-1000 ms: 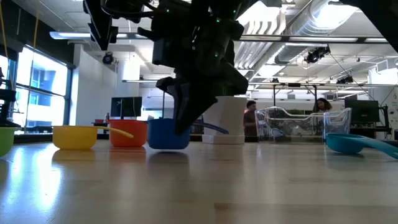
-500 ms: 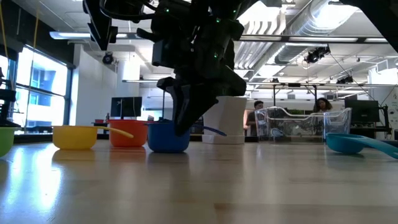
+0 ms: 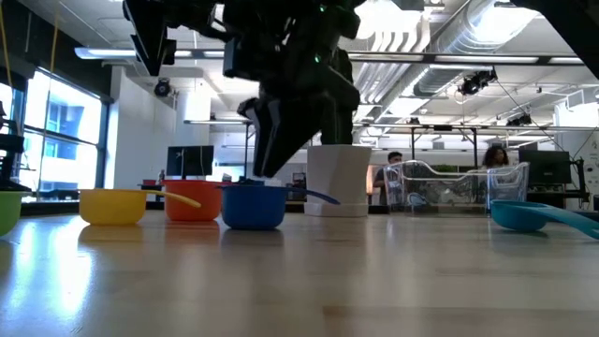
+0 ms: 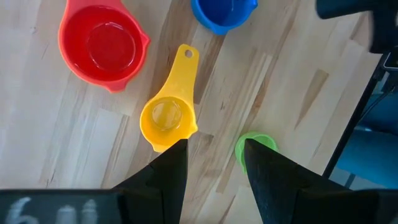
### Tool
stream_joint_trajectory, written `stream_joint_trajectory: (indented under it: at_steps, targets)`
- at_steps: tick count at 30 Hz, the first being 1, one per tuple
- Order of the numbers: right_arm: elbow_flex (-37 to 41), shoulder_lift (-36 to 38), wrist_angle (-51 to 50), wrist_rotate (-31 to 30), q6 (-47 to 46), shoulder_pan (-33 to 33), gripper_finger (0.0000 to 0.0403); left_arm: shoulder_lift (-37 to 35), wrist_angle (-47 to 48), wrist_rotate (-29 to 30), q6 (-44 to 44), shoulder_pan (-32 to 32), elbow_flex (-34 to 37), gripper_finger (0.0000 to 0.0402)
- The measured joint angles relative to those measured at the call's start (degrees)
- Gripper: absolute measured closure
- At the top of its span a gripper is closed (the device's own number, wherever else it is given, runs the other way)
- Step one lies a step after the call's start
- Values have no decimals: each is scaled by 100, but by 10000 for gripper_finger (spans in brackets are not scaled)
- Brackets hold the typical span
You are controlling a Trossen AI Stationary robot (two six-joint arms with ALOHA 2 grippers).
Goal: Nest measuring cups in basket
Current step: Stack the blue measuring cup on top of the red measuring cup
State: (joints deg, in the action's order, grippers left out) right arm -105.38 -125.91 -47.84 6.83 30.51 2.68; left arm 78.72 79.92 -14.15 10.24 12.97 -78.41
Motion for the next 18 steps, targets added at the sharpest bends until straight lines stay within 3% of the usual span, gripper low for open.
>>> stream_joint_trajectory:
  at_steps: [7, 14, 18]
  targets:
    - [-625, 9, -774, 7, -393, -4, 306, 0, -3, 35, -84, 0, 0, 255]
    - [-803, 11, -1369, 49, -1186, 39, 306, 0, -51, 526, -452, 26, 0, 255]
    - [-801, 11, -1683, 222, -2062, 44, 306, 0, -309, 684, -490, 31, 0, 255]
